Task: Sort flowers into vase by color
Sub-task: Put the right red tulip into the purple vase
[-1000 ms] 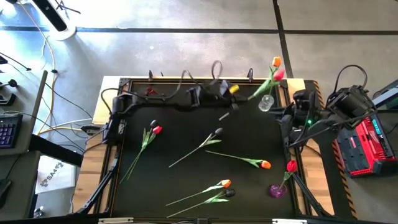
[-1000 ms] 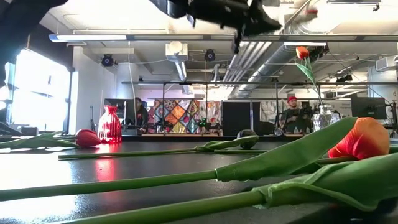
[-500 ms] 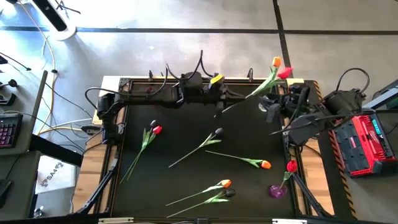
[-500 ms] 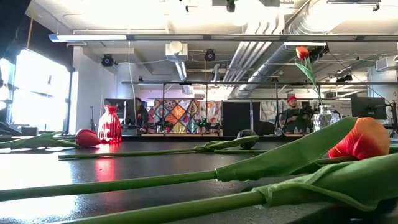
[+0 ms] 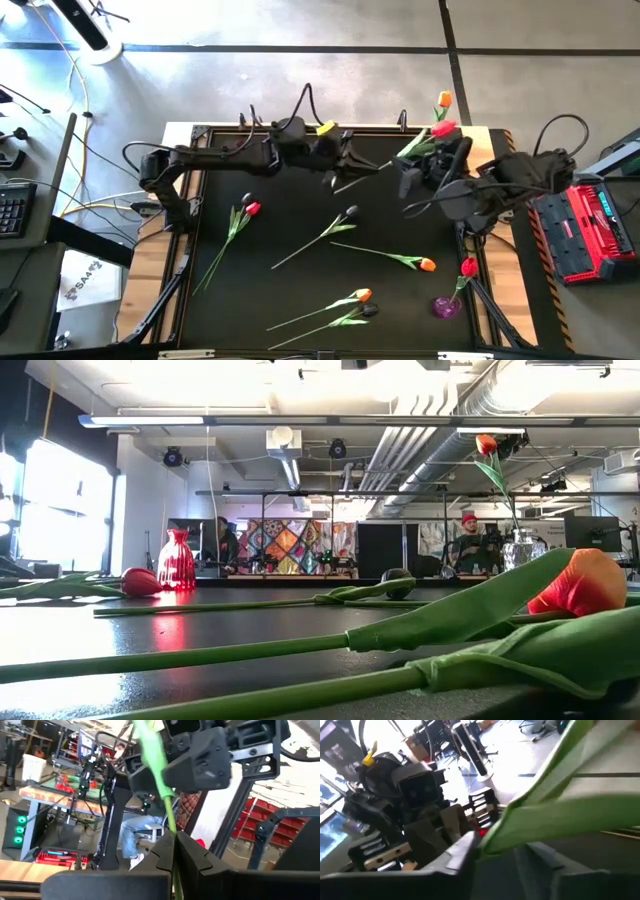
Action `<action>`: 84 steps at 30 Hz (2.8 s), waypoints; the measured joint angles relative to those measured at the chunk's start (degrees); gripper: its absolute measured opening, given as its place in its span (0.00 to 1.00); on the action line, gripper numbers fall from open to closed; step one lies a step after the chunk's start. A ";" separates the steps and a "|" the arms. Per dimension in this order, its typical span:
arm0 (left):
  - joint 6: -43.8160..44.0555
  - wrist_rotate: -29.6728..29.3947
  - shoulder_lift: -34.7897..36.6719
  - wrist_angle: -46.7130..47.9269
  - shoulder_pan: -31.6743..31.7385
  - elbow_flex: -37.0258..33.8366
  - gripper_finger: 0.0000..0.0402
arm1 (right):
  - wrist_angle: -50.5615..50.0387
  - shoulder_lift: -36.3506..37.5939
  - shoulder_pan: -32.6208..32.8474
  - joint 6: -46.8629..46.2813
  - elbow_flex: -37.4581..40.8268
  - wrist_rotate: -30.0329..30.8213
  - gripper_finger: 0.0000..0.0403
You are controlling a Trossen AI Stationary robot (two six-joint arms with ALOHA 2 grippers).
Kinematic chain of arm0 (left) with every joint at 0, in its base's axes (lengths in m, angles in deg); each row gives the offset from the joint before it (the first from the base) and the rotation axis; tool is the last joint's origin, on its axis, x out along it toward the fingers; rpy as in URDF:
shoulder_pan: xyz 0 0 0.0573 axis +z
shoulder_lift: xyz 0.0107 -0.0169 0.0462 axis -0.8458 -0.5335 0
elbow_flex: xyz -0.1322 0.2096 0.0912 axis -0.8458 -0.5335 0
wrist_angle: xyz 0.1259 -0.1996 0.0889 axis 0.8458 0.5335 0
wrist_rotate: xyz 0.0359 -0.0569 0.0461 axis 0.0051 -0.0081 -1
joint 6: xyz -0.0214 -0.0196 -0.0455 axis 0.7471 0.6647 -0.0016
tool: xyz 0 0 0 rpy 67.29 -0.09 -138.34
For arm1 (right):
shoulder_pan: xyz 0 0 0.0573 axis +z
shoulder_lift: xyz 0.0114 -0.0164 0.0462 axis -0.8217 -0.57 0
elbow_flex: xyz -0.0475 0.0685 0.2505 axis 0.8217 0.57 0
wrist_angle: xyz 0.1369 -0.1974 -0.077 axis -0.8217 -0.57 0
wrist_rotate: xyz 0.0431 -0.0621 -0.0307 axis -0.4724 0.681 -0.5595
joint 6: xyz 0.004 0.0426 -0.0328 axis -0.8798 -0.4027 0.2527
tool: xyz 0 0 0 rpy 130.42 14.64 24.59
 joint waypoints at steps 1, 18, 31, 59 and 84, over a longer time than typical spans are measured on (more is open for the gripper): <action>-0.02 0.39 0.24 0.31 -0.05 -0.35 0.00 | 0.23 -0.18 -0.20 0.67 0.00 -0.57 0.25; -0.04 -1.91 0.51 10.49 -1.79 -4.23 0.23 | -11.84 4.22 -1.01 10.54 -0.04 -18.44 0.01; -0.14 -15.48 0.44 14.87 -6.42 -4.22 0.24 | -20.24 6.75 -0.78 13.66 2.10 -38.95 0.00; 6.39 -33.29 -1.76 16.20 -14.67 -4.19 0.24 | -10.10 6.64 30.53 3.25 20.52 -41.27 0.00; 9.30 -38.73 -3.84 15.02 -18.27 -4.19 0.24 | -16.03 5.35 33.98 4.92 13.07 -41.57 0.00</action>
